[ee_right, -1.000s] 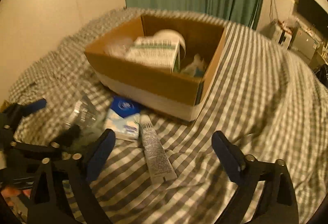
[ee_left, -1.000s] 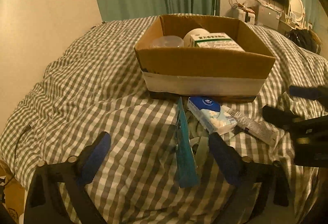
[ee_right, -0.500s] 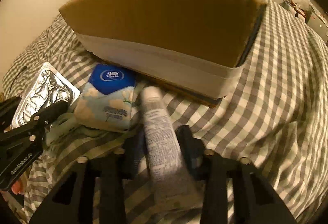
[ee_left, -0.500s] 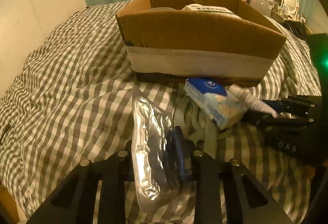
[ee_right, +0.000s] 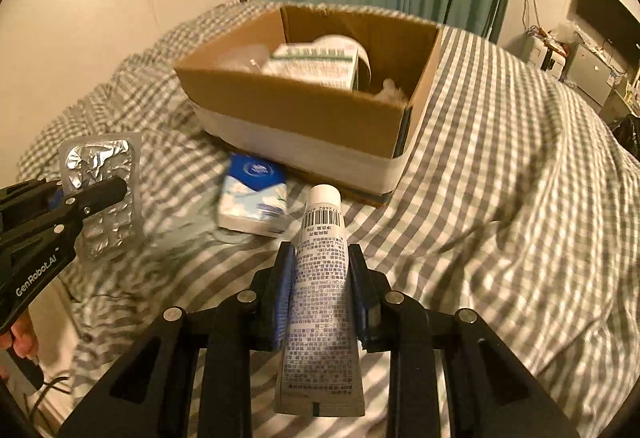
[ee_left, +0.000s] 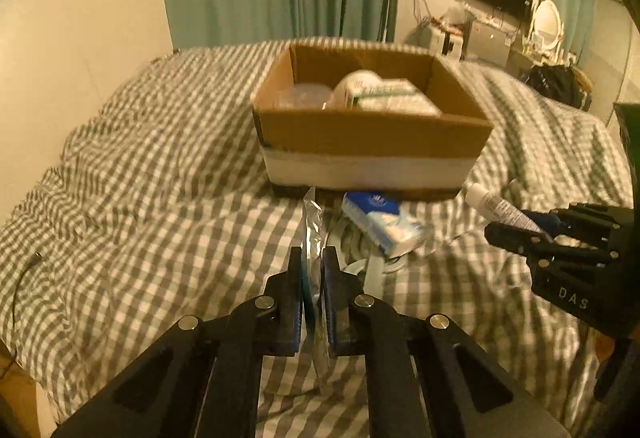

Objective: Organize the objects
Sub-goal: 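Carry the blister pack and ointment tube into the box and release both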

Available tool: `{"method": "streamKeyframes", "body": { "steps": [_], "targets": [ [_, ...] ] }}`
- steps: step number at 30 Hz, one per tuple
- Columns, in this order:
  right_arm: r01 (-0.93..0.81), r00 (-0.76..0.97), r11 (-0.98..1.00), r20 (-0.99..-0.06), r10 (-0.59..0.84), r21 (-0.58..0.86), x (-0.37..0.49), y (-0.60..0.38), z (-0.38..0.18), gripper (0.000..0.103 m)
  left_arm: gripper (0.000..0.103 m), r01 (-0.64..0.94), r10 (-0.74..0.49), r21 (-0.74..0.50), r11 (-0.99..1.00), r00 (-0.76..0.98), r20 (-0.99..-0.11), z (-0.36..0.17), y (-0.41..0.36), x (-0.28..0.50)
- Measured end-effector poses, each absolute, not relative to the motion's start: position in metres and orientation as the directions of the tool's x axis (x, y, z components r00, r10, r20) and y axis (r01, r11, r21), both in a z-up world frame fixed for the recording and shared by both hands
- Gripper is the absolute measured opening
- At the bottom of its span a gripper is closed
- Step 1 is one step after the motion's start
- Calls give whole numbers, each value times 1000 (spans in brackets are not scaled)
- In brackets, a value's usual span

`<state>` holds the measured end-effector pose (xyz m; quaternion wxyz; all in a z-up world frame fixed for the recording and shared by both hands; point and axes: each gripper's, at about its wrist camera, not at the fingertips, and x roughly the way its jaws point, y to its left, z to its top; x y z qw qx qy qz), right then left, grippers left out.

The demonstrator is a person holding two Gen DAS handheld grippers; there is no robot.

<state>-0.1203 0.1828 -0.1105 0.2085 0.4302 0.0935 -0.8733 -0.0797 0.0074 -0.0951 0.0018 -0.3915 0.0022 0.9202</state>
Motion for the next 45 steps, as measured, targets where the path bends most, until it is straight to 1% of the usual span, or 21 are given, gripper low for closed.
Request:
{"method": "streamKeyframes", "body": {
  "steps": [7, 13, 19, 25, 33, 39, 45],
  "targets": [
    [455, -595, -891, -748, -293, -12, -99, 182, -69, 26, 9, -30, 36, -20, -999, -737, -675, -60, 4, -68],
    [455, -649, -890, -696, -307, -33, -93, 177, -29, 26, 9, -68, 74, -35, -997, -756, -650, -28, 3, -82],
    [441, -670, -898, -661, -337, 11, -118, 172, -2, 26, 9, -92, 79, -11, -996, -776, -626, -6, 4, -114],
    [413, -683, -911, -656, -320, 15, -160, 163, 7, 26, 9, -106, 83, 0, -994, -786, -613, 1, 4, -157],
    [383, -695, -924, -656, -295, 9, -228, 154, 4, 26, 9, -135, 105, 1, -991, -776, -622, -6, 7, -228],
    [356, -678, -934, -685, -268, 12, -277, 151, -23, 26, 9, -144, 118, -16, -989, -740, -662, -33, 6, -279],
    [307, -654, -951, -717, -242, 42, -305, 160, -56, 26, 9, -183, 142, -17, -983, -700, -700, -59, 13, -305]
  ]
}}
